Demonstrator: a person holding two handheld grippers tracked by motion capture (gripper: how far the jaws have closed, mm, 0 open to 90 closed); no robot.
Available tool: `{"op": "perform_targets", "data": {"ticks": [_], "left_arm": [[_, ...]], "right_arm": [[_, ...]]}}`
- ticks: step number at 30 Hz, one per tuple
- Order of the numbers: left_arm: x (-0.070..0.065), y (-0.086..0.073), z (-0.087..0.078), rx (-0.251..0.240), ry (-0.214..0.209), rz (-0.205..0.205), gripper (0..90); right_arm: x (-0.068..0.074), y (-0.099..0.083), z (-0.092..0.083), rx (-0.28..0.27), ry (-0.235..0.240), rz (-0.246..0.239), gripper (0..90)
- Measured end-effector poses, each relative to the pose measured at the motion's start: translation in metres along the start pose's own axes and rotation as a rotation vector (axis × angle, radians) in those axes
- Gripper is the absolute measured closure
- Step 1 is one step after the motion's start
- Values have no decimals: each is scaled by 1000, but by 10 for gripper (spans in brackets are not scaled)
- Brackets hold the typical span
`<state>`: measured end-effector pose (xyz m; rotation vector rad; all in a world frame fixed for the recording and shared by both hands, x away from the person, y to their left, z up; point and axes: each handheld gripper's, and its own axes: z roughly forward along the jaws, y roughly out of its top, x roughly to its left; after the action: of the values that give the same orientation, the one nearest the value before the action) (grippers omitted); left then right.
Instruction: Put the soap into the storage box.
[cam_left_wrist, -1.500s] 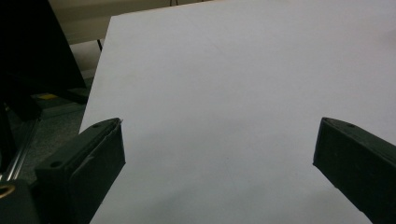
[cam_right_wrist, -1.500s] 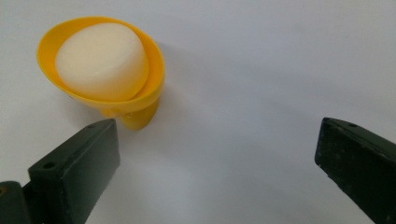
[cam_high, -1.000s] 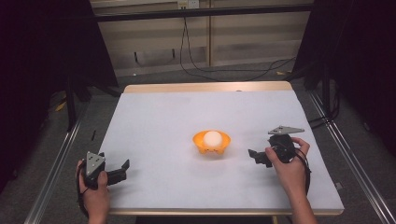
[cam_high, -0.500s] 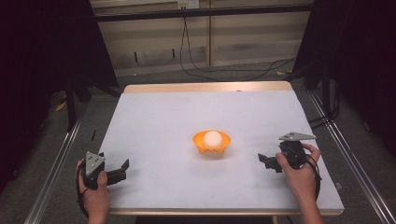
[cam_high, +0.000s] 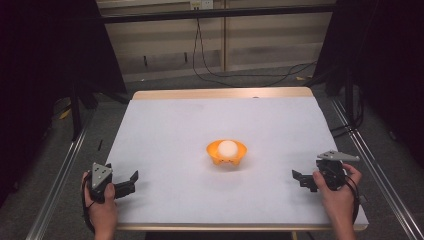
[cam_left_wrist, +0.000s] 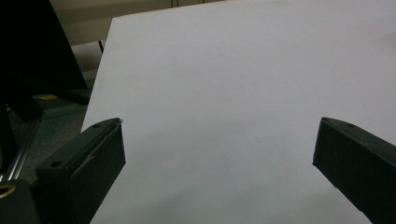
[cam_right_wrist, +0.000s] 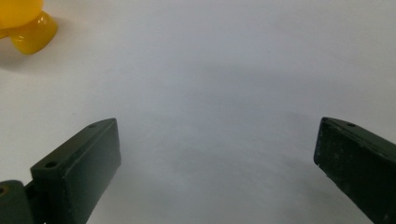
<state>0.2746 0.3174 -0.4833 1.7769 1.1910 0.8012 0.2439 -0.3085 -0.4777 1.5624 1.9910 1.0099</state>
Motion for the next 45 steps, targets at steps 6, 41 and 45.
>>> {"op": "perform_targets", "data": {"ticks": [6, 41, 45], "left_arm": [[0, 0, 0, -2, 3, 2, 22], [2, -1, -1, -19, -6, -13, 23], [2, -1, -2, -18, -8, -17, 23]], "right_arm": [[-10, -7, -9, -15, -18, 19, 5], [-53, -53, -57, -170, -45, 103, 16], [-55, -56, -59, -203, -36, 119, 23]]}}
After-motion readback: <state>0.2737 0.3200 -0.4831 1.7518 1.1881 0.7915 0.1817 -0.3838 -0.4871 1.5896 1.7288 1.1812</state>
